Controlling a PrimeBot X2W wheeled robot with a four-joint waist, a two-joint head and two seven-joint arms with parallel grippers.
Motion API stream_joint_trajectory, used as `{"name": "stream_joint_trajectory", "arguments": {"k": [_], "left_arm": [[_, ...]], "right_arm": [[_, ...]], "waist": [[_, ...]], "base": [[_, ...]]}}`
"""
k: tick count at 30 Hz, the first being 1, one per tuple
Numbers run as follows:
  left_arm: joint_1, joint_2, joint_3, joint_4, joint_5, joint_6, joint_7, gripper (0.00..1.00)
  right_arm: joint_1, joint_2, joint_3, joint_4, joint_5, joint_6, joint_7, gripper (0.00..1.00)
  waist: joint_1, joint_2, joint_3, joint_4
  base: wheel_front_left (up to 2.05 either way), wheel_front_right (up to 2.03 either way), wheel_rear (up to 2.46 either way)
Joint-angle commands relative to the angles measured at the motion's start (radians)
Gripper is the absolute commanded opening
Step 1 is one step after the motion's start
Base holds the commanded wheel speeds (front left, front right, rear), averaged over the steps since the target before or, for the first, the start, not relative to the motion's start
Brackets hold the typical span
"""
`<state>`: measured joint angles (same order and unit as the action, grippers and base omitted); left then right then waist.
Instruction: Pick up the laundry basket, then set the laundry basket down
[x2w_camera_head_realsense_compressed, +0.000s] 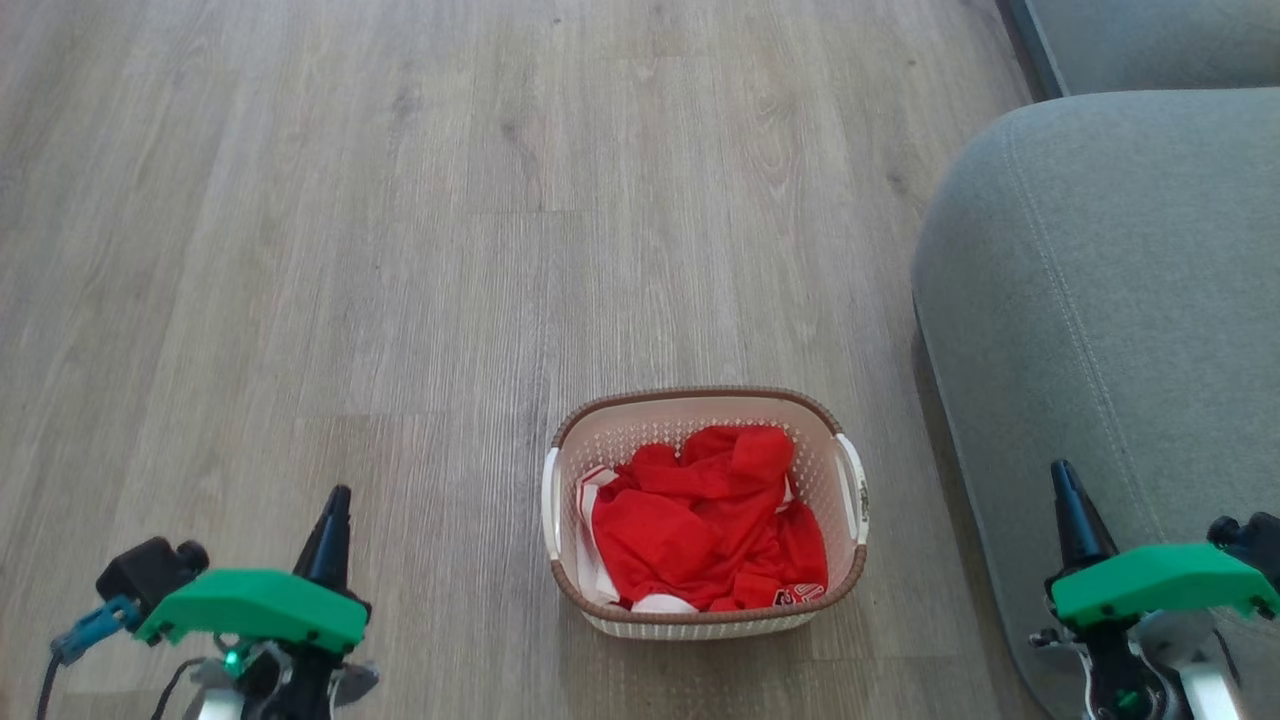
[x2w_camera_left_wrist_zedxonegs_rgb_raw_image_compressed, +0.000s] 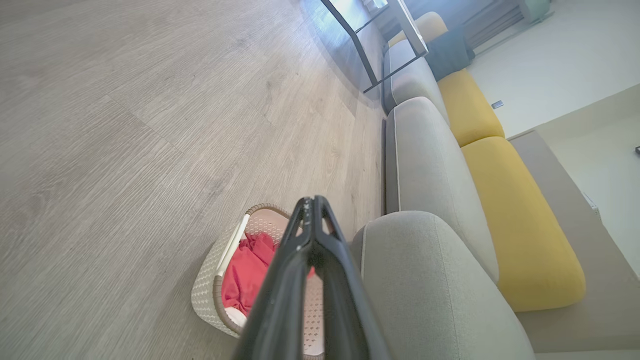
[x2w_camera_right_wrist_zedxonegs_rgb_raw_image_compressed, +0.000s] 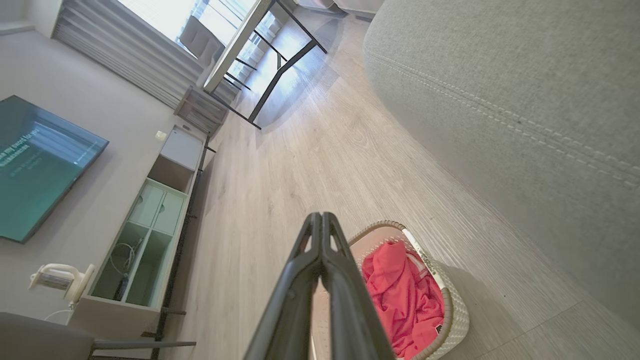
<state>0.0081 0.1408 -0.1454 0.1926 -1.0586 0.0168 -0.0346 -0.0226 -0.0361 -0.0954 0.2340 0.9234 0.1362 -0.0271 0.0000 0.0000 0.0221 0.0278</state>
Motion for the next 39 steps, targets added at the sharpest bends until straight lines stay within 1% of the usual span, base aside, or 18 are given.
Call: {"name": "stream_joint_trajectory", "arguments": {"k": [1,39], "left_arm": [[-0.062,-0.001,0.042,-0.024,-0.031,-0.014,0.007,0.0],[-0.096,-0.049,0.17,0.026,-0.386,-0.102,0.088,0.0]], "right_arm": [[-0.057,-0.009,0.005,-0.027,0.039,-0.003,0.01,0.0],[-0.076,-0.012,-0.01,-0.002,0.465,-0.005,0.096,0.0]], "waist": [[0.0,0.0,-0.001,-0.001],[0.0,0.0,-0.013,-0.019]], "base": [[0.0,0.0,0.0],[0.0,0.0,0.0]]}}
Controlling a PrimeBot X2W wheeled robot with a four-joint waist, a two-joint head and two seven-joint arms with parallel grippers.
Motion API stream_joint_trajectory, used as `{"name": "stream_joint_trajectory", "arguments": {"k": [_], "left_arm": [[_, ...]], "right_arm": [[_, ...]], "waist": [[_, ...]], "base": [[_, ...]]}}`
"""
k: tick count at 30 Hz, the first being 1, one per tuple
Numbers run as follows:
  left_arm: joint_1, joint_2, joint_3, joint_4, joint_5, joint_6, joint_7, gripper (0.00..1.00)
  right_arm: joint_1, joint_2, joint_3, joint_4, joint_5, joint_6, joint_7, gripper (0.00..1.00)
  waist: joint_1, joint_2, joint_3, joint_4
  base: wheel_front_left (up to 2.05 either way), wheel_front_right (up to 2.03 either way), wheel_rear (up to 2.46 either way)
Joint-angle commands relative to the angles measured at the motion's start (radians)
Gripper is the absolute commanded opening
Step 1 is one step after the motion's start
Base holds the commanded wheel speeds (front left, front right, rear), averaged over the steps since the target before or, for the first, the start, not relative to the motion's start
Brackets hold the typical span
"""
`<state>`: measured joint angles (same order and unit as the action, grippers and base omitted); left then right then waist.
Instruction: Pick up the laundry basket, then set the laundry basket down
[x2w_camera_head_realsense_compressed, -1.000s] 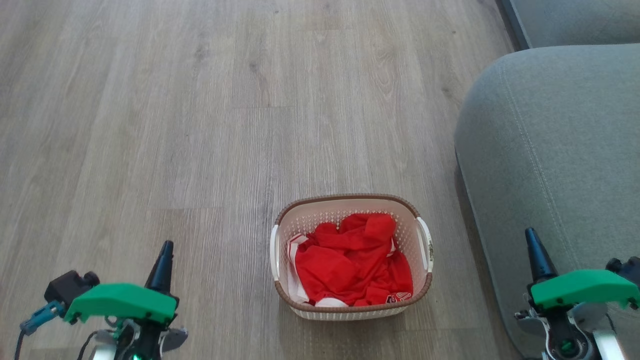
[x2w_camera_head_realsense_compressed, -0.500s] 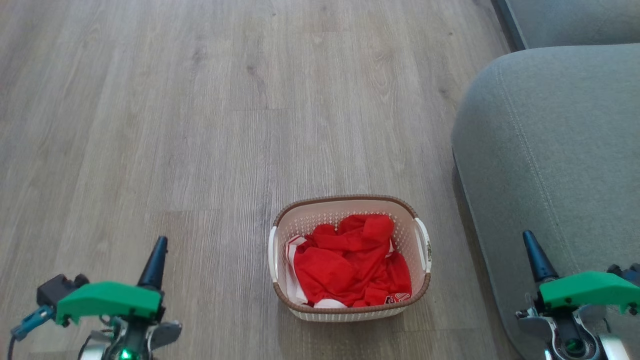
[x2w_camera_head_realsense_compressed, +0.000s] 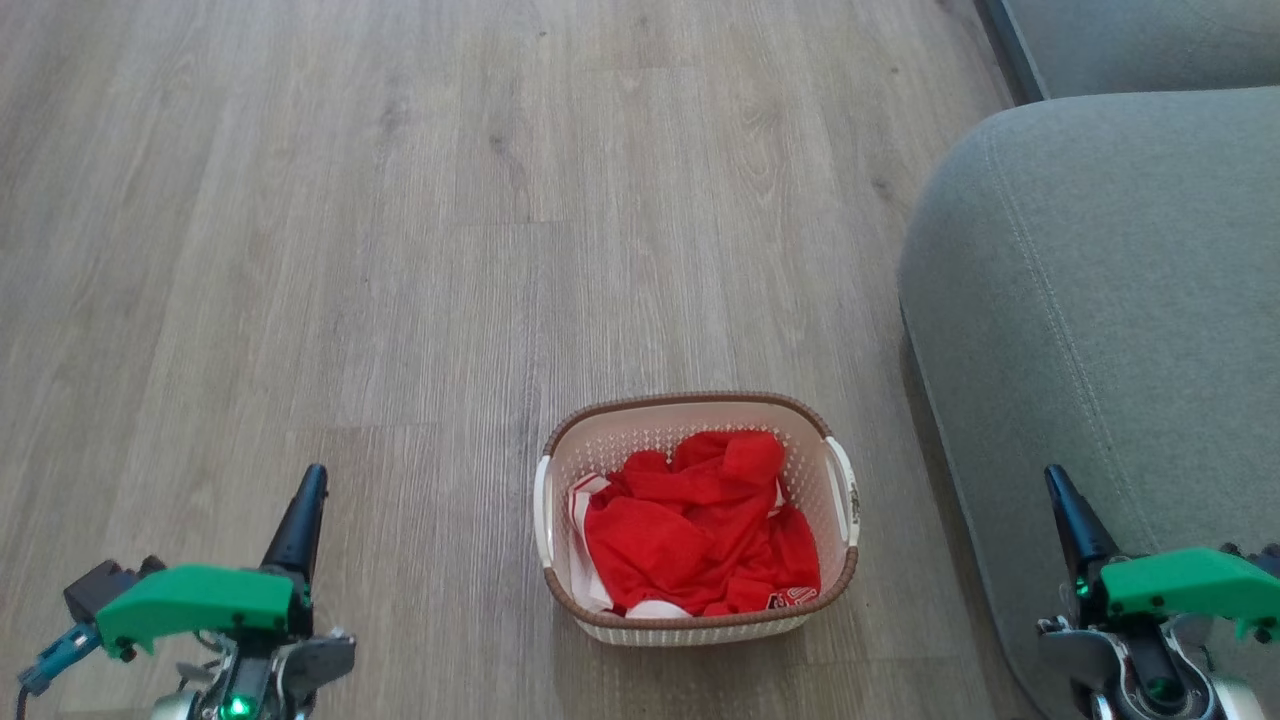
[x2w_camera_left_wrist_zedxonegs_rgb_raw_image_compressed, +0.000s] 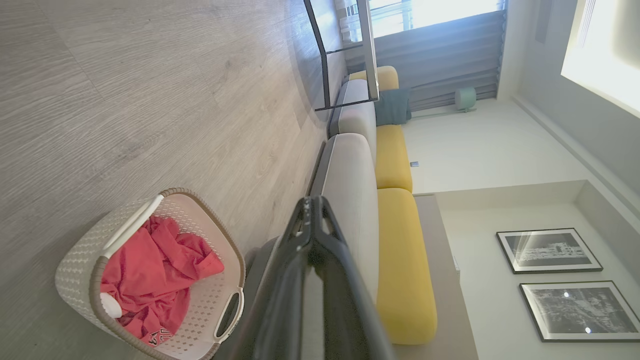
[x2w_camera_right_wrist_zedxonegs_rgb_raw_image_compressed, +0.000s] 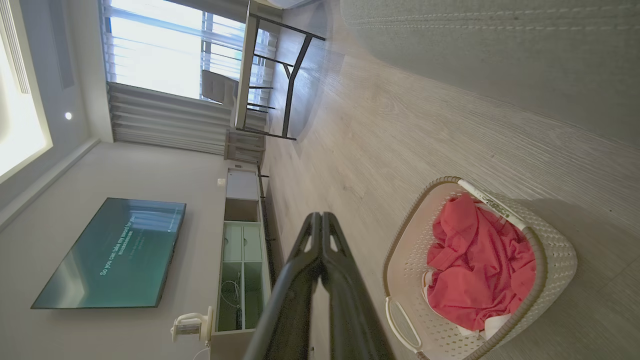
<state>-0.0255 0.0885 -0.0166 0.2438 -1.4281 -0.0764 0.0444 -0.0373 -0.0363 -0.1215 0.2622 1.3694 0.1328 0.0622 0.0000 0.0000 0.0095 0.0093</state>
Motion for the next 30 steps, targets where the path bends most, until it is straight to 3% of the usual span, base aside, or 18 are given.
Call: {"name": "stream_joint_trajectory", "arguments": {"k": [1,20,30], "left_arm": [[-0.064,0.002,0.045,-0.024,-0.026,-0.011,0.011,0.0],[-0.081,-0.022,0.108,0.001,-0.198,-0.054,0.051,0.0],[-0.081,-0.025,0.112,0.001,-0.196,-0.054,0.054,0.0]], "right_arm": [[-0.061,-0.012,0.015,-0.03,0.031,-0.001,0.009,0.0],[-0.071,-0.014,0.008,-0.018,0.238,-0.002,0.051,0.0],[-0.071,-0.014,0.008,-0.017,0.239,-0.002,0.051,0.0]], "waist": [[0.0,0.0,0.0,-0.001],[0.0,0.0,-0.006,-0.009],[0.0,0.0,-0.006,-0.009]], "base": [[0.0,0.0,0.0],[0.0,0.0,0.0],[0.0,0.0,0.0]]}}
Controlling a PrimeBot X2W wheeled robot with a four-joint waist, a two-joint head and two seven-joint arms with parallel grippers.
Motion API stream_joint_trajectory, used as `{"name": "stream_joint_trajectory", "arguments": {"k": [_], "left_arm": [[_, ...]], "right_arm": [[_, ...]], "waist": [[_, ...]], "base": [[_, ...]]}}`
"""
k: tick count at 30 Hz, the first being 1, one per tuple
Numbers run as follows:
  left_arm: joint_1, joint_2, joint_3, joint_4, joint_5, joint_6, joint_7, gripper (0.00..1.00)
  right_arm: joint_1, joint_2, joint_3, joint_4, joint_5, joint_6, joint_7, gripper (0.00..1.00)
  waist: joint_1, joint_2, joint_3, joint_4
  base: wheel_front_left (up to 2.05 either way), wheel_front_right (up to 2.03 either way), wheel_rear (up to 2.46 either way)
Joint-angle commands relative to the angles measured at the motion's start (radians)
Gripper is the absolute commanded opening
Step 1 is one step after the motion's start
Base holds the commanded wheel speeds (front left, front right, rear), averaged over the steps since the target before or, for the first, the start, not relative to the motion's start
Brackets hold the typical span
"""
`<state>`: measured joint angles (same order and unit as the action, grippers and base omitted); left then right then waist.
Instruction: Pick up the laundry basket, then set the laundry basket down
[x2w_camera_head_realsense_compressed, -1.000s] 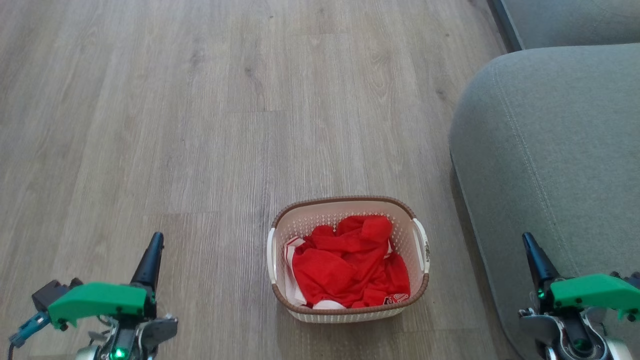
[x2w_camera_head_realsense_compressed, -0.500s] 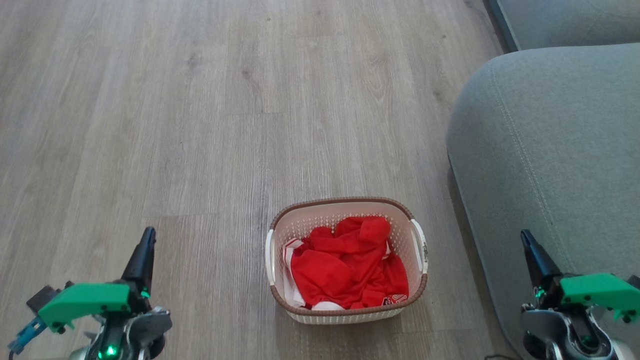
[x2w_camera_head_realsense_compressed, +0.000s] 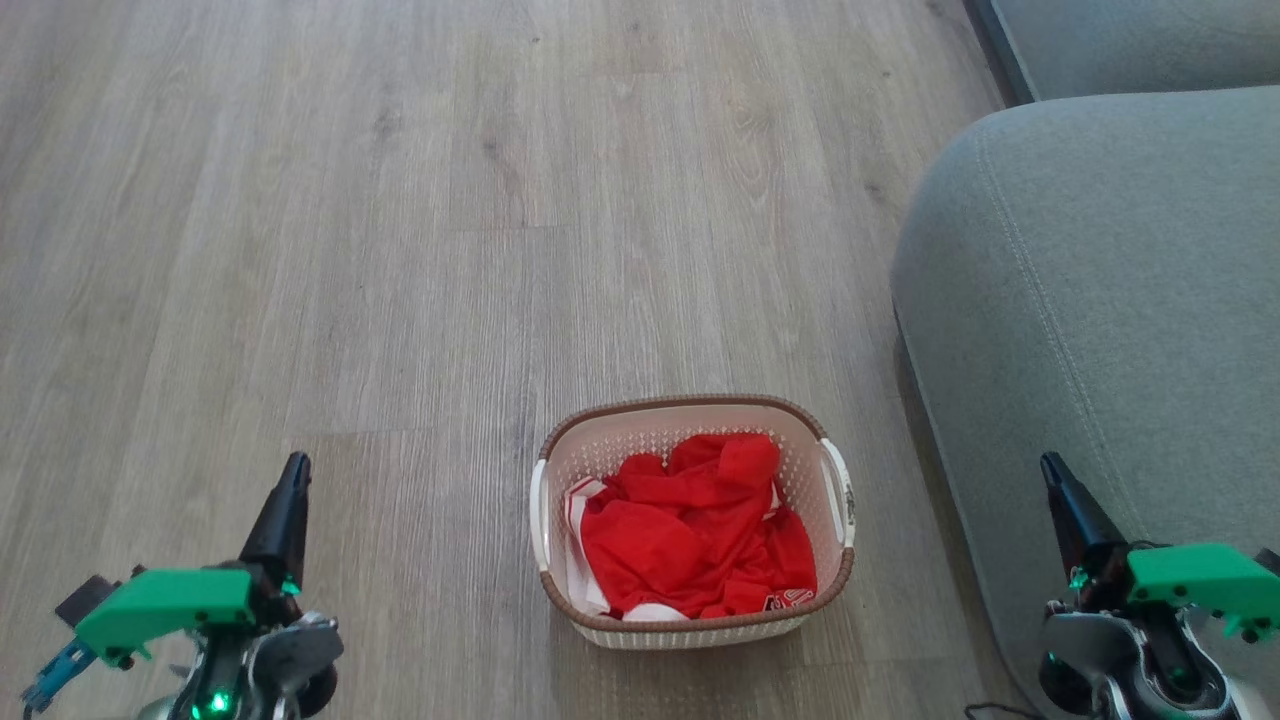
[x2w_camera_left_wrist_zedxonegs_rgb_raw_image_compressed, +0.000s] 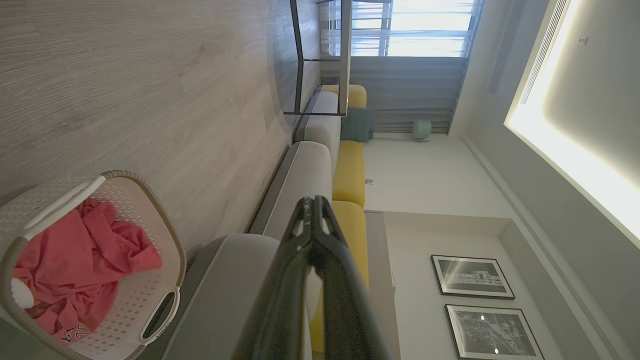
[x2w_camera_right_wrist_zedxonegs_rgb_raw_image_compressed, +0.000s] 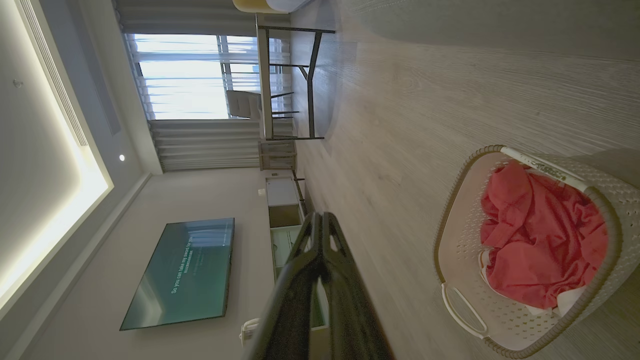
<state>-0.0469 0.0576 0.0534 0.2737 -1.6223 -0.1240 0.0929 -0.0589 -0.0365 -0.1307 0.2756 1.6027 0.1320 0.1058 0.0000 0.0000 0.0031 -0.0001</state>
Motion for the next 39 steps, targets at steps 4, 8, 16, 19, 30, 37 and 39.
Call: {"name": "stream_joint_trajectory", "arguments": {"k": [4,8,16,19,30,37,39], "left_arm": [[-0.06,0.006,0.043,-0.029,-0.001,-0.007,0.006,0.0],[-0.06,0.005,0.044,-0.029,0.0,-0.007,0.007,0.0],[-0.06,0.004,0.046,-0.029,0.001,-0.007,0.008,0.0],[-0.06,0.003,0.046,-0.029,0.002,-0.007,0.009,0.0],[-0.06,0.002,0.048,-0.029,0.004,-0.007,0.01,0.0],[-0.06,0.001,0.049,-0.029,0.005,-0.007,0.011,0.0],[-0.06,0.001,0.05,-0.029,0.005,-0.007,0.012,0.0]], "right_arm": [[-0.049,-0.014,0.017,-0.031,0.006,-0.001,0.007,0.0],[-0.049,-0.014,0.017,-0.031,0.006,-0.001,0.007,0.0],[-0.049,-0.014,0.017,-0.031,0.006,-0.001,0.007,0.0],[-0.049,-0.014,0.017,-0.031,0.006,-0.001,0.007,0.0],[-0.049,-0.014,0.017,-0.031,0.006,-0.001,0.007,0.0],[-0.049,-0.014,0.017,-0.031,0.006,-0.001,0.007,0.0],[-0.049,-0.014,0.017,-0.031,0.006,-0.001,0.007,0.0]], "waist": [[0.0,0.0,0.0,0.0],[0.0,0.0,0.0,0.0],[0.0,0.0,0.0,0.0],[0.0,0.0,0.0,0.0],[0.0,0.0,0.0,0.0],[0.0,0.0,0.0,0.0],[0.0,0.0,0.0,0.0]], "base": [[0.0,0.0,0.0],[0.0,0.0,0.0],[0.0,0.0,0.0],[0.0,0.0,0.0],[0.0,0.0,0.0],[0.0,0.0,0.0],[0.0,0.0,0.0]]}}
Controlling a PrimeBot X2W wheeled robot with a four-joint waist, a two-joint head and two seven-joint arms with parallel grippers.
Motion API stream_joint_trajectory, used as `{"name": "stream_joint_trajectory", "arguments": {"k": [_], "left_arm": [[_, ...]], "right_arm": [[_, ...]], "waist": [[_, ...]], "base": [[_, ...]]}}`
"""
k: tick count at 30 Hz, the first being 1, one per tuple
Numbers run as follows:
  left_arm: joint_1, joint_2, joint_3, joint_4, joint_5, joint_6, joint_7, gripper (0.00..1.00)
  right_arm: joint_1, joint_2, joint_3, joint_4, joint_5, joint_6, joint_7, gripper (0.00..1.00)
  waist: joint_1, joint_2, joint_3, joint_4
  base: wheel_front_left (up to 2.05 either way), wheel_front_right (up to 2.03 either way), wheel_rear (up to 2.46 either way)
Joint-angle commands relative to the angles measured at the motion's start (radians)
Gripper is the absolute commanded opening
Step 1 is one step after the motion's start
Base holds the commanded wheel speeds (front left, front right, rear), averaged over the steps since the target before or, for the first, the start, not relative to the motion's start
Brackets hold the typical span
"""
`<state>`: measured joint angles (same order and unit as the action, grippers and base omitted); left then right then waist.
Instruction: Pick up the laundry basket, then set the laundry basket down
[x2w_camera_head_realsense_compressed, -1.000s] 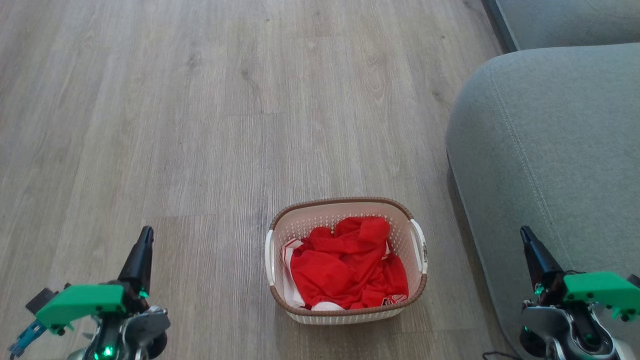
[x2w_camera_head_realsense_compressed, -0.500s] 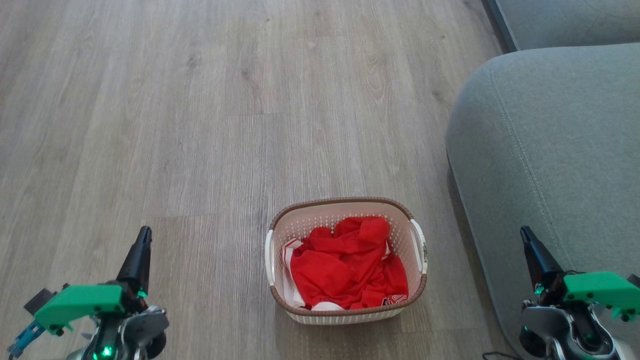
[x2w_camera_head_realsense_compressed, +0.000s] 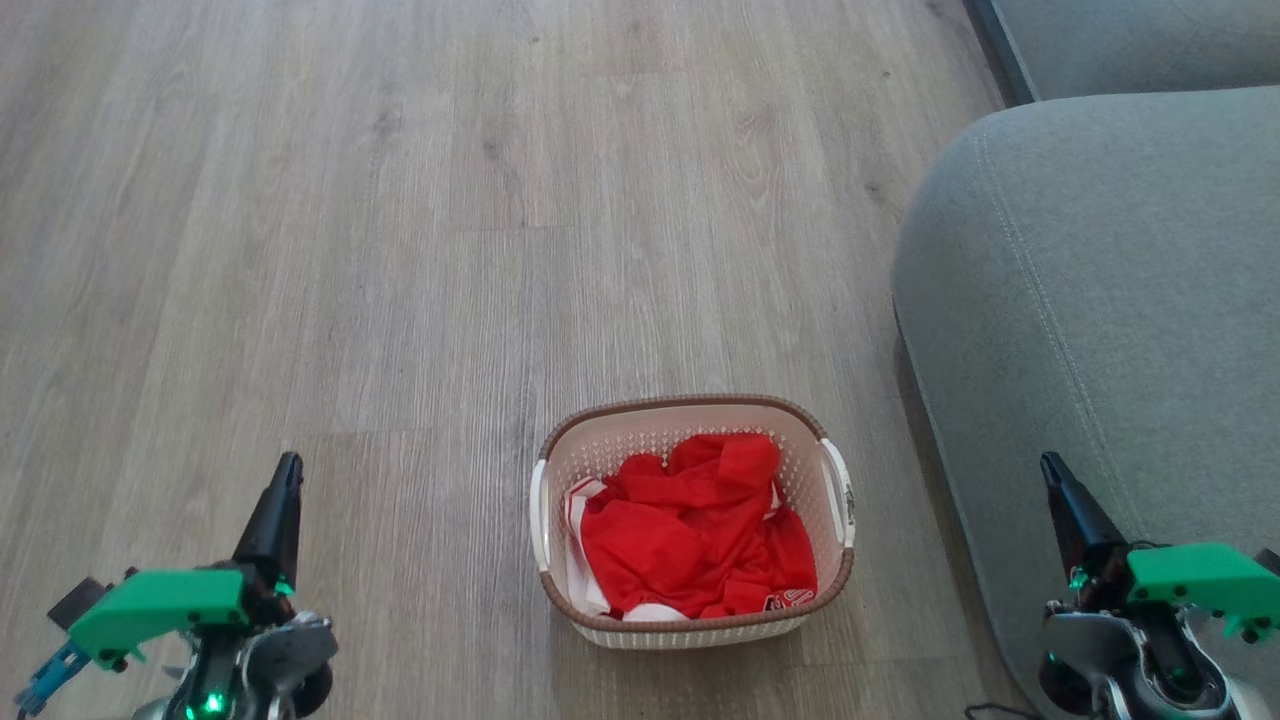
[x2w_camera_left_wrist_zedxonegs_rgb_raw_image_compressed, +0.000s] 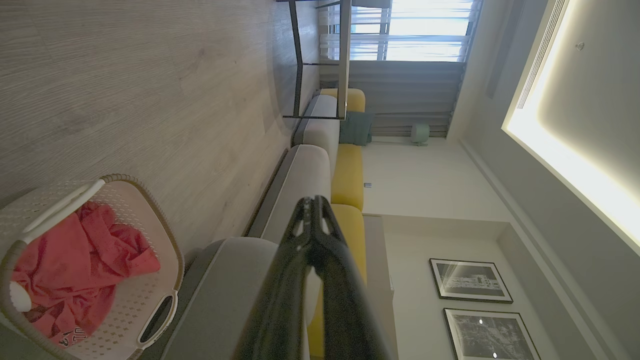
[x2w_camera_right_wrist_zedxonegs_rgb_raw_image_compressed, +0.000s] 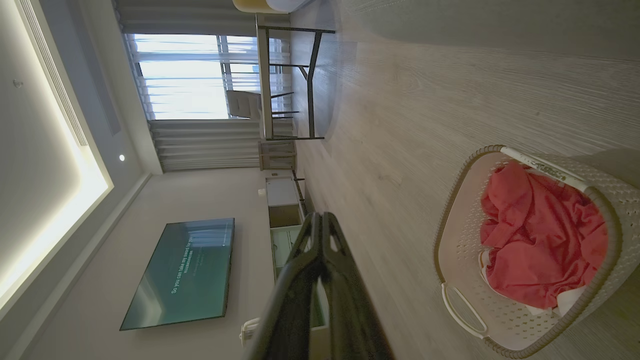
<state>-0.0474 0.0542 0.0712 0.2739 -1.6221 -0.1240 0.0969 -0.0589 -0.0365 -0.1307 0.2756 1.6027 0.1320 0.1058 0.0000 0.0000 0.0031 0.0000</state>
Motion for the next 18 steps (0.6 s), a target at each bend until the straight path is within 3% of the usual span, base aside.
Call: {"name": "stream_joint_trajectory", "arguments": {"k": [1,18], "left_arm": [[-0.06,0.004,0.032,-0.029,0.005,-0.007,0.008,0.0],[-0.06,0.002,0.035,-0.029,0.007,-0.007,0.01,0.0]], "right_arm": [[-0.049,-0.014,0.017,-0.031,0.006,-0.001,0.007,0.0],[-0.049,-0.014,0.017,-0.031,0.006,-0.001,0.007,0.0]], "waist": [[0.0,0.0,0.0,0.0],[0.0,0.0,0.0,0.0]], "base": [[0.0,0.0,0.0],[0.0,0.0,0.0]]}}
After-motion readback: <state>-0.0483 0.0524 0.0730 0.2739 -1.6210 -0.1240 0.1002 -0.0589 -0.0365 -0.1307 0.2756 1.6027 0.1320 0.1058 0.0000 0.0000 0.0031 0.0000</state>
